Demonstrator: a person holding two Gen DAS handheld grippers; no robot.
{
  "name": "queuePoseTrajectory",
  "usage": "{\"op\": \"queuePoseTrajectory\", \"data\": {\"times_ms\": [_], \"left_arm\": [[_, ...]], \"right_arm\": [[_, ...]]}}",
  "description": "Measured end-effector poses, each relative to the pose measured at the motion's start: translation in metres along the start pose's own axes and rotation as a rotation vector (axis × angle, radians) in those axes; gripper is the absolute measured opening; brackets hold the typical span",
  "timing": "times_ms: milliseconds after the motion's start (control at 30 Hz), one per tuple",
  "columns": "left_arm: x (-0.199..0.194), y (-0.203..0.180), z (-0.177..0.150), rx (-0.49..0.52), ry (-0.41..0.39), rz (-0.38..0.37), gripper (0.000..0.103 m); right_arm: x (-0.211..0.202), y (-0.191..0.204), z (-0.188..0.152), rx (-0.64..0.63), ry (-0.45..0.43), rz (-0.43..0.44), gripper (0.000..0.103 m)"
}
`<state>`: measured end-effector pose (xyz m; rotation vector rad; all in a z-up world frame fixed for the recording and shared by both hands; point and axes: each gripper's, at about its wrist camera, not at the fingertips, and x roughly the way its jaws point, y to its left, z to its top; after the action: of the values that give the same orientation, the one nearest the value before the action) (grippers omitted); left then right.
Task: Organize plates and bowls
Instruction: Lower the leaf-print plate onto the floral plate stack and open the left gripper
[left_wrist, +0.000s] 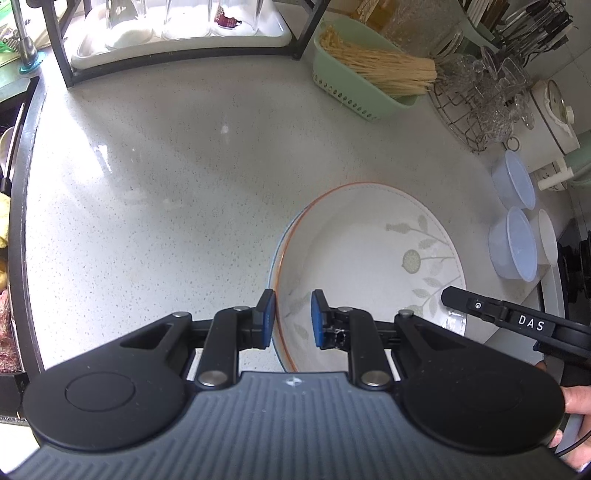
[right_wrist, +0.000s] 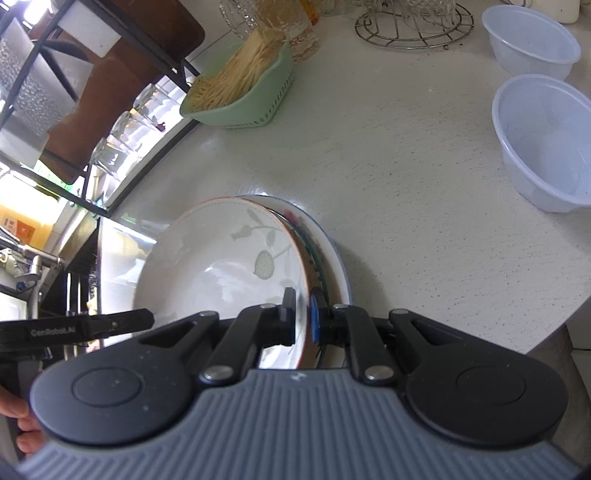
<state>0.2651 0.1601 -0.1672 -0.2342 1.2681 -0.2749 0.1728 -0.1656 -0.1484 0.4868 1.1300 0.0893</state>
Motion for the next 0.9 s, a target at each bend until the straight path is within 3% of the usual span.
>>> {"op": "queuePoseTrajectory", "data": {"times_ms": [433,567,900], "left_arm": [[-0.01,0.007,-0.007,-0.05,-0.028,-0.041,0.022],[-0.014,0.009,-0.008,-0.049,-0.04,-0.056,0.022],[-0.02,0.008,-0.002,-0.056,-0.075,-0.097,0.028]], "right_arm": [[-0.01,0.014,-0.006,-0.079,0.062,-0.083,0.011],[-0.012,0.02,-0.007,-0.121,0.05,-0.141,0.011],[-0.021,0.032,-0.005,-0.153,-0.022,-0.181,0.011]]}}
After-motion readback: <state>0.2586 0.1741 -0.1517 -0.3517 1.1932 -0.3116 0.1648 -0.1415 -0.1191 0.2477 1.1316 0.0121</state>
